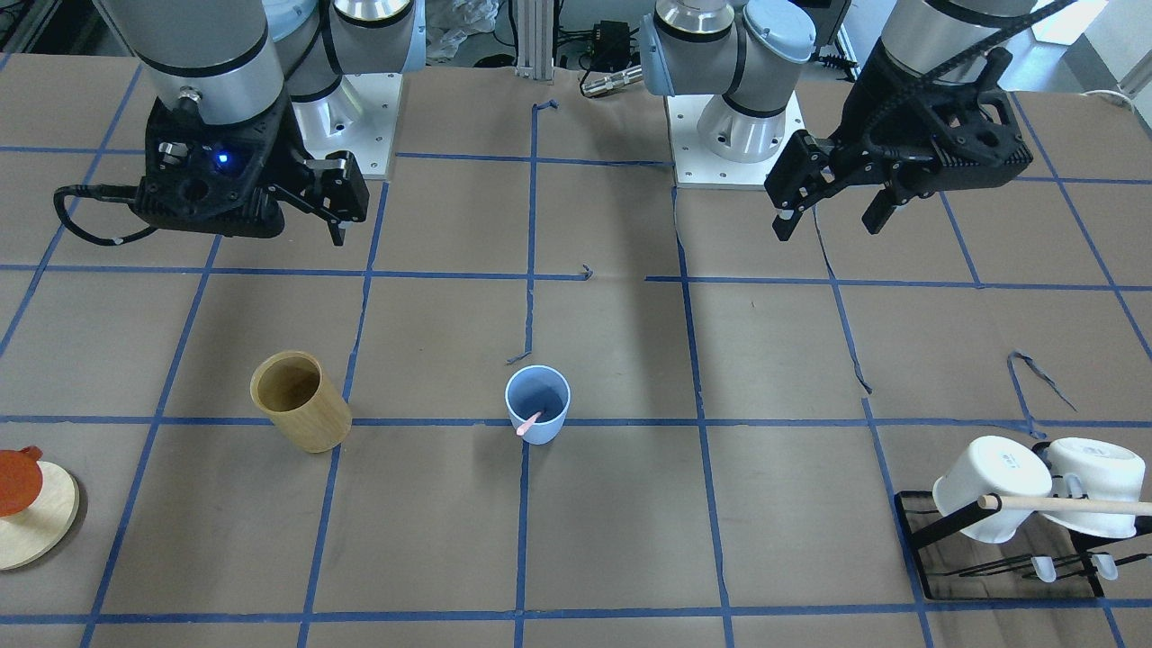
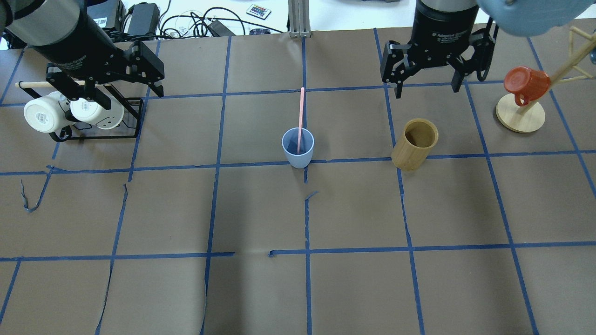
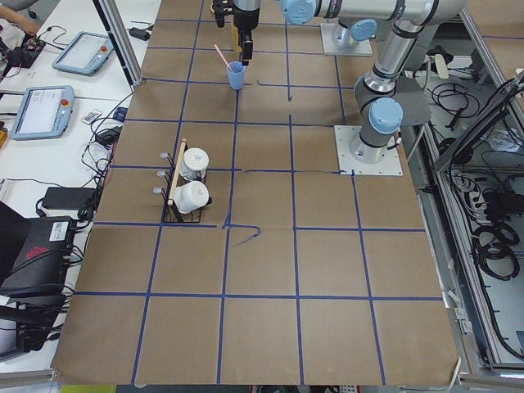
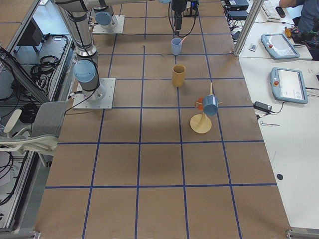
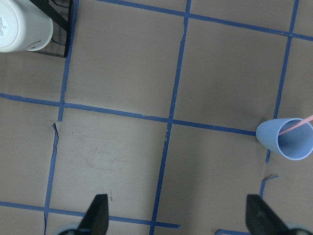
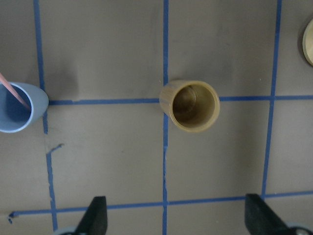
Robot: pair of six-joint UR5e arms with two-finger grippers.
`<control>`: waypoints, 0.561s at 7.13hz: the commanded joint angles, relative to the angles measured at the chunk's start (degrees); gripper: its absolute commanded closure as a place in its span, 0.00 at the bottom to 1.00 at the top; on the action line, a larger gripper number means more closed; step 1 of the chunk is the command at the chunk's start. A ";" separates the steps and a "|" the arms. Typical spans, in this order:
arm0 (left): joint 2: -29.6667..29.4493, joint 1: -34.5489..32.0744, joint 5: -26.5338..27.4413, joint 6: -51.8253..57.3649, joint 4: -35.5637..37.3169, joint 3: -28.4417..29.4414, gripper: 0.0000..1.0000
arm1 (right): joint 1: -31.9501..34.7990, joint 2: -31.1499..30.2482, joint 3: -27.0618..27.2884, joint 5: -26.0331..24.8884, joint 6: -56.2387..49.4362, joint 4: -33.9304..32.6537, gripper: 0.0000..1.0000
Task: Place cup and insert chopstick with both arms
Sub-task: 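Release the chopstick and raise the right gripper away from the cups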
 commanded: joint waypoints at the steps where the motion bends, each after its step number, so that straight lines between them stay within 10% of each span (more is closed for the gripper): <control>1: -0.14 0.24 -0.31 -0.15 0.46 0.01 0.00 | -0.87 -1.08 -0.07 3.54 -0.25 3.92 0.00; 4: 0.12 0.33 -0.32 -0.07 0.55 0.28 0.00 | -2.54 -1.51 3.43 7.25 -4.73 0.07 0.00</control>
